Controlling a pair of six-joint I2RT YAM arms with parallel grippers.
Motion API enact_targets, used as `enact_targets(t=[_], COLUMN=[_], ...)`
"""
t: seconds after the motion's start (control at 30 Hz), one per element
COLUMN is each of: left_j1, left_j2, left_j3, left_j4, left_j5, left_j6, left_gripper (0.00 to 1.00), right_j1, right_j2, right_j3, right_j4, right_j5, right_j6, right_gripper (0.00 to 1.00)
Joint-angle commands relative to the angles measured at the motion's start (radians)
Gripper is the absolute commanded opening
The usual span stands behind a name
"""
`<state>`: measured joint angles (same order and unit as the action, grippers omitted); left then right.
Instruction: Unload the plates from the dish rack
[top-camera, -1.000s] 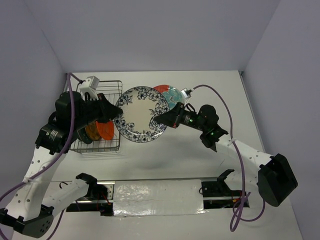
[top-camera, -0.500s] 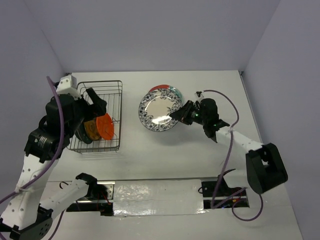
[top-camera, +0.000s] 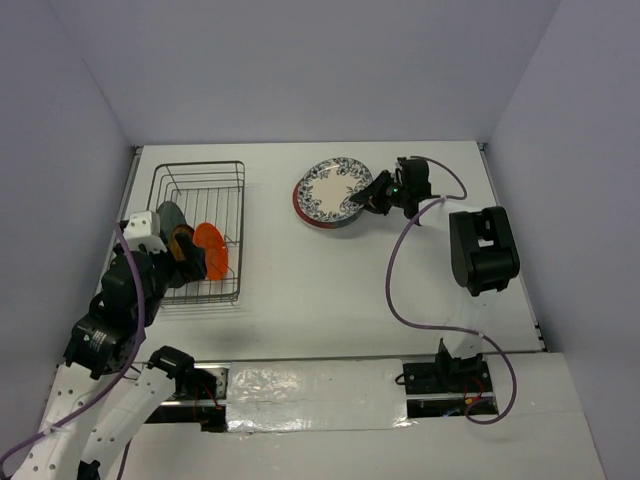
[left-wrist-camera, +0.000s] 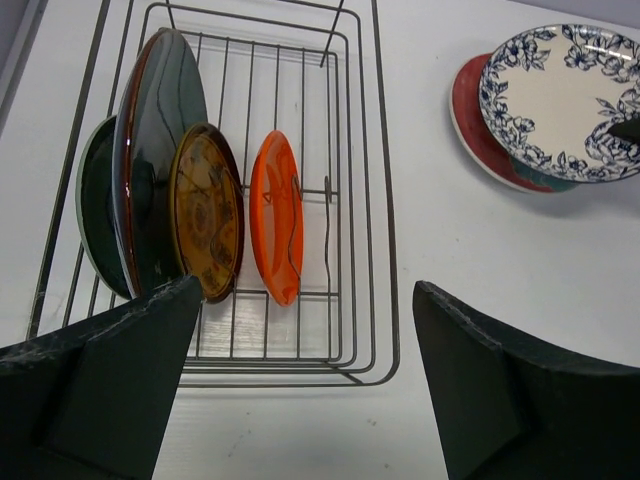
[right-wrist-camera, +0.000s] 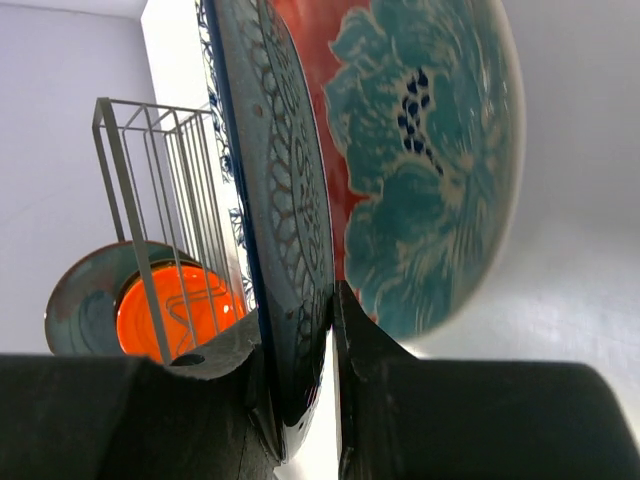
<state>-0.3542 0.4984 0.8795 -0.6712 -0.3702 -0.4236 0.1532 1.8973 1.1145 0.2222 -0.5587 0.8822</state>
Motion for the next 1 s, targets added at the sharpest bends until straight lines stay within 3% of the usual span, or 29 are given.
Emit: enact_targets(t=[0.0,0.37,0.47,0.5,0.57,0.6,0.63,0.77,0.97], left_j1=[-0.002,-0.002,-0.002,0.0,-0.002,-0.002,-0.002,-0.002,0.0], left_j2=[-0.031,-0.003,-0.008,-0.009,-0.012,-0.012,-0.011,-0.004,0.003], left_j3=[-0.008,-0.016,-0.016,-0.017,-0.019,-0.019,-0.017,-0.016,-0.016], left_j4=[0.104,0.088,0.088,0.088,0.087,0.087,0.085,0.082,0.075], left_j5=[-0.002,-0.041,-0.042,-0.044,-0.047,-0.049,-0.052,-0.058,-0.067], left_j6=[0.016,0.002,0.0,0.002,-0.001,-0.001,-0.003,-0.004,-0.009], left_gripper=[0.99,1.0,1.0,0.99,1.0,1.0,1.0,1.0,0.99], right_j1=[-0.006,-0.004,0.002,0.005,0.015,0.028,0.035,0.066,0.08], right_j2=[0.032,0.118,0.117,0.117,0.123,0.126,0.128,0.138,0.181], right_j3=[0.129,0.191,0.22,0.25,0.298,0.345,0.366,0.438,0.478], right_j4=[0.057,-0.063,-0.148,-0.188,-0.349,-0.401,-0.481,-0.595,-0.635], right_j5=[-0.121,-0.109,-0.084,-0.069,0.024,0.064,0.139,0.278,0.29], right_j6=[-0.017,-0.106,-0.164,-0.187,-0.271,-0.296,-0.319,-0.387,-0.387], right_gripper=[0.09,0.31,0.52,0.65,0.8,0.83,0.99,1.0,1.0])
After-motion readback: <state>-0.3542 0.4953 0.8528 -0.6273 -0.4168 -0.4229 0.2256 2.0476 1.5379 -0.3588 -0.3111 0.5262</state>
